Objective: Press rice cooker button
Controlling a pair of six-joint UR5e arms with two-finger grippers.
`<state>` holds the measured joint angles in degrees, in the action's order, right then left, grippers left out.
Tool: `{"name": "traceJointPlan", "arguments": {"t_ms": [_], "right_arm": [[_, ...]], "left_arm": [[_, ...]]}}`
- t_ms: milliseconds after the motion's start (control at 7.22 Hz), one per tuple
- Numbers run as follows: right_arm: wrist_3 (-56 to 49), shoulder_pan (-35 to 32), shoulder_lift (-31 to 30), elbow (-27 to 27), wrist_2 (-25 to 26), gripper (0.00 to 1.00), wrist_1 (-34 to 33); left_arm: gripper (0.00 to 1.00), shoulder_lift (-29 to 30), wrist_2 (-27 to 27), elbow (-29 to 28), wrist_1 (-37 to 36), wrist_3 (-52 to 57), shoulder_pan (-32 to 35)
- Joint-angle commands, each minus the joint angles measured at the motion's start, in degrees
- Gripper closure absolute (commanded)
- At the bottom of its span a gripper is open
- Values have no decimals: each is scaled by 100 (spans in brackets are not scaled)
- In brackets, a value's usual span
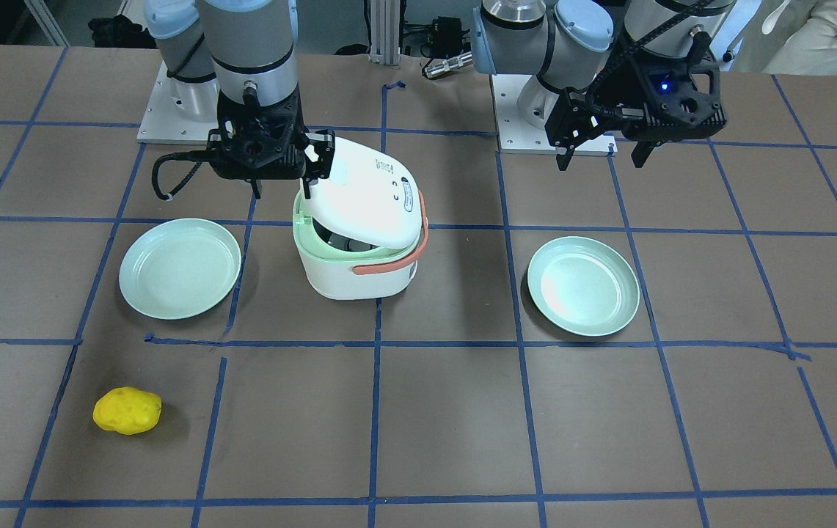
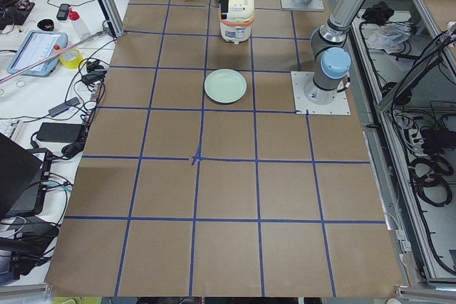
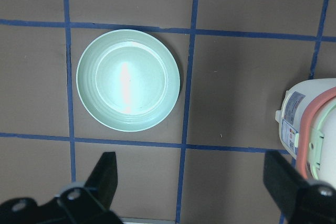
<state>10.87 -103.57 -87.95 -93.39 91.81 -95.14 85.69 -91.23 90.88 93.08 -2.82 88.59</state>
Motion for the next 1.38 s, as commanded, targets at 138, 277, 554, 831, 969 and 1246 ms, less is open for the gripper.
{"name": "traceJointPlan", "arguments": {"t_ms": [138,277,554,831,969,1246], "right_arm": [[-709,845,-2,741,-23,0,469],[-710,969,-11,857,-14,0,497],[-622,1032,-11,884,12,0,479],[-317,1058,-11,910,-5,0,409],[-227,1110,-11,919,-5,0,409],[-226,1120,-11,919,-5,0,470]], "left_arm": [[0,0,0,0,0,1,0],[0,0,0,0,0,1,0],[0,0,0,0,0,1,0],[0,0,0,0,0,-8,0],[0,0,0,0,0,1,0],[0,0,0,0,0,1,0]]}}
